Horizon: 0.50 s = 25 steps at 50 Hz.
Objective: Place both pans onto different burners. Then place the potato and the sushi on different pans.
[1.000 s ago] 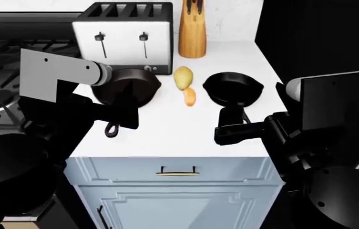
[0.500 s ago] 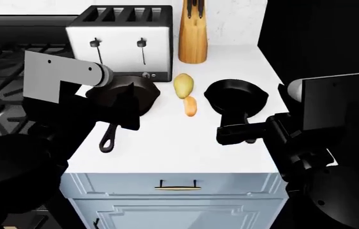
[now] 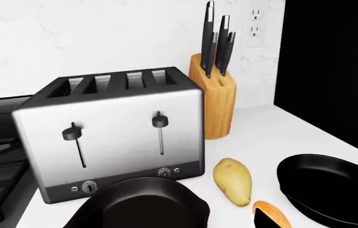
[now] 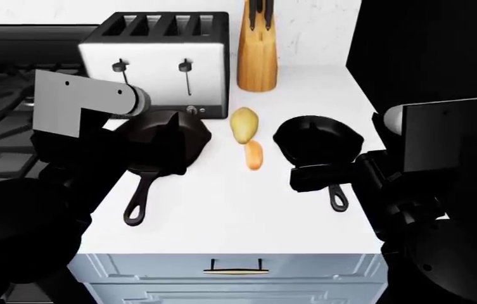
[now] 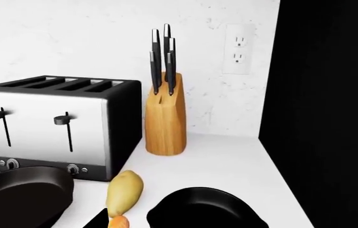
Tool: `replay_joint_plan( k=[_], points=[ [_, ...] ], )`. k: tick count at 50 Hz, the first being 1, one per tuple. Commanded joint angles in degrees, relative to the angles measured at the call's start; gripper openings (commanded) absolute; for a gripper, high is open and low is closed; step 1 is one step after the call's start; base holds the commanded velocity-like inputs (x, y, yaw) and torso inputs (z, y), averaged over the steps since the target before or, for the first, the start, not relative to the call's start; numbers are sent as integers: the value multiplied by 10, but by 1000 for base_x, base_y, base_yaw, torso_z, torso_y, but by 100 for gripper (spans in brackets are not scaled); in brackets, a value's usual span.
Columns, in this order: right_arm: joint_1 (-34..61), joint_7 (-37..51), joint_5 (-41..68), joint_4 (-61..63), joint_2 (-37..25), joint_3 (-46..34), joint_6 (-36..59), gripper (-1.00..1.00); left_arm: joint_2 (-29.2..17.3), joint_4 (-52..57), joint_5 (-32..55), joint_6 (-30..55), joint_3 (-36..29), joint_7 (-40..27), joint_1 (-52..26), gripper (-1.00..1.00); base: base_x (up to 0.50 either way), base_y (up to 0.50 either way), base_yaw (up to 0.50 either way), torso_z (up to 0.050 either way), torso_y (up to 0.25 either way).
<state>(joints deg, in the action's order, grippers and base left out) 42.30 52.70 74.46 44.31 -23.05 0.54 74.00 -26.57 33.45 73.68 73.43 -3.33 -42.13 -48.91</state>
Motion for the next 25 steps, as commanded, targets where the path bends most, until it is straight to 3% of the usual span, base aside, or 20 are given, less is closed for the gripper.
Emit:
replay_joint_plan(
  k=[1,11,16,20,25],
  points=[
    [0,3,-2,-4,-5,-4,-5,100,-2,-2,2,-6,-3,0,2,100,121,0,0,0,0],
    [2,21,23,-6,-11,-3,1,100,-4,-1,16,-7,0,-10,1,100,78,0,0,0,0],
    [3,61,84,-27,-20,11,14,100,-8,6,12,-15,0,-2,13,100,0,0,0,0,0],
    [20,160,205,-58,-42,9,20,100,-12,8,8,-19,-2,4,14,100,0,0,0,0,0],
    [20,316,372,-105,-86,-30,-42,100,-13,8,-15,-35,-11,24,22,100,0,0,0,0,0]
  ],
)
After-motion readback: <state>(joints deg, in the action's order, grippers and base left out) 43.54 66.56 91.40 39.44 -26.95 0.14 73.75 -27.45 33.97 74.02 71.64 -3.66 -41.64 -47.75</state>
